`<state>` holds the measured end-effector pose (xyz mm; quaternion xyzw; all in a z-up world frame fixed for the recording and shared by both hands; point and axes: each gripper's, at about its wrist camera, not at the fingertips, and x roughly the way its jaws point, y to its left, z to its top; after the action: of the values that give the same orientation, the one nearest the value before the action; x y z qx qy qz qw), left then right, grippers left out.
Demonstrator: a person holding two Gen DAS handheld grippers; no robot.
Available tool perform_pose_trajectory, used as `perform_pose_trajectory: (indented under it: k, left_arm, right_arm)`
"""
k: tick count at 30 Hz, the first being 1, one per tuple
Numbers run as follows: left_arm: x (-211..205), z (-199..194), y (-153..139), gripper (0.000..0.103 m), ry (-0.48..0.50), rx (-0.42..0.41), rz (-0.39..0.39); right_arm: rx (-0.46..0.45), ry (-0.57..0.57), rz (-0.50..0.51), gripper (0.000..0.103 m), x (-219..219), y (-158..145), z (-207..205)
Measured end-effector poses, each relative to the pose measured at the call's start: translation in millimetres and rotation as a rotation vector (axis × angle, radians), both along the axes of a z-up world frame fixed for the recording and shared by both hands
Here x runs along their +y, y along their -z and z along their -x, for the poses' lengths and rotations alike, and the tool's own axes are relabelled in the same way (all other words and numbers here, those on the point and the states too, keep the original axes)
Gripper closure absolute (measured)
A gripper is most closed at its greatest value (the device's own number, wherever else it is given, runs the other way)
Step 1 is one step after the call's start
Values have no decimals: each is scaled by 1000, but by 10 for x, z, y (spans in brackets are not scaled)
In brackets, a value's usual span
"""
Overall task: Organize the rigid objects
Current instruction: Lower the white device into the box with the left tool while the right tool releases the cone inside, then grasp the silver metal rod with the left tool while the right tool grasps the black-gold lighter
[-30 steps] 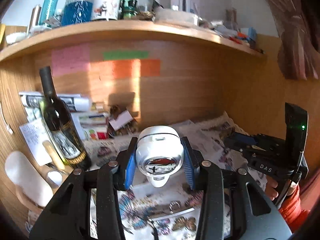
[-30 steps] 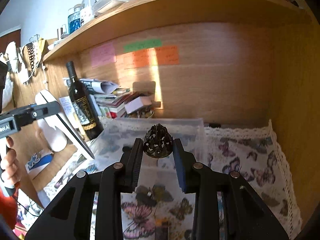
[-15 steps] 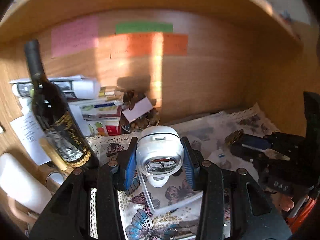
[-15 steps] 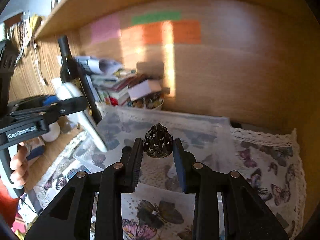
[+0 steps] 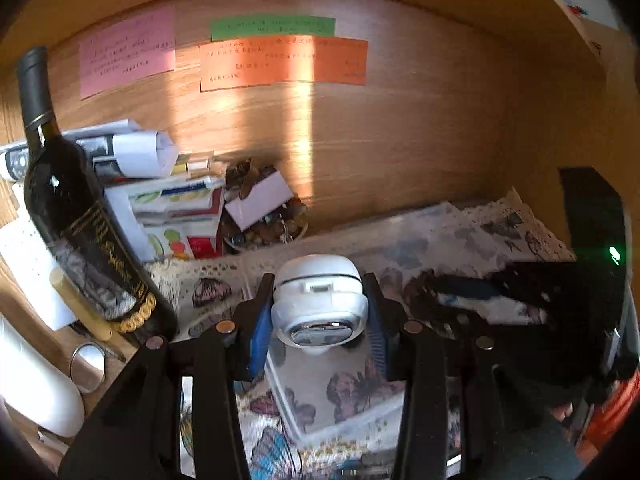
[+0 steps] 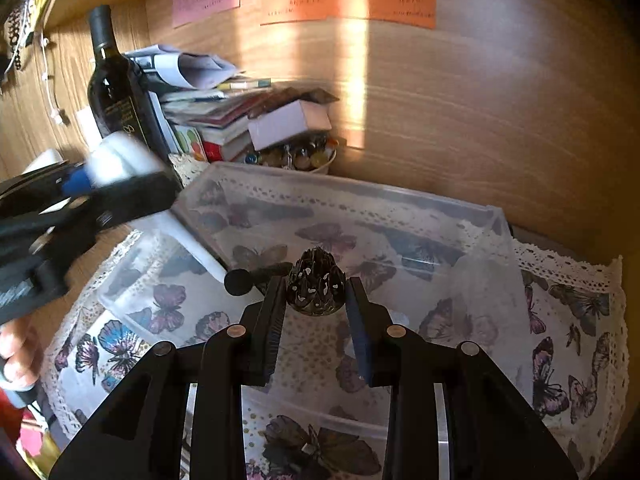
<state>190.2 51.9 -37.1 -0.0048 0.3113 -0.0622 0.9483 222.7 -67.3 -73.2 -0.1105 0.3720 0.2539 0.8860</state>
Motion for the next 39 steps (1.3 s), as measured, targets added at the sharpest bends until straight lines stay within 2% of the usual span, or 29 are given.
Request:
perform_pose_trajectory:
  k: [8,15,19,21,25,28,33,39]
  left_arm:
    - [2,-26,299,62,9,119,-9]
    - [-21,-157,344,62,6,168,25]
    - [-10,-74,267,59,-4,138,25]
    - [-25,16,181,49,-7,105,10]
    - [-54,208,22,38,-10,45,-8]
    - [-72,349,-60,30,-15,9,-21]
    - [-71,596,-130,6,-25,-15,-20]
    - [-69,866,22,4,-27,22,-34]
  right_arm:
    - [11,-10,31,75,111,82,-34]
    - [0,-10,44,75,115,74,4]
    - [-19,-12,36,70,82,4,74]
    - [-31,-13,24,65,64,-49,125]
    - [-75,-19,13,61,42,-183,272]
    - [-119,-21,-5,53,-15,-307,430]
    - [-196,-12,-21,39,-166,-454,729]
    - [-231,24,-21,30,-429,-420,985]
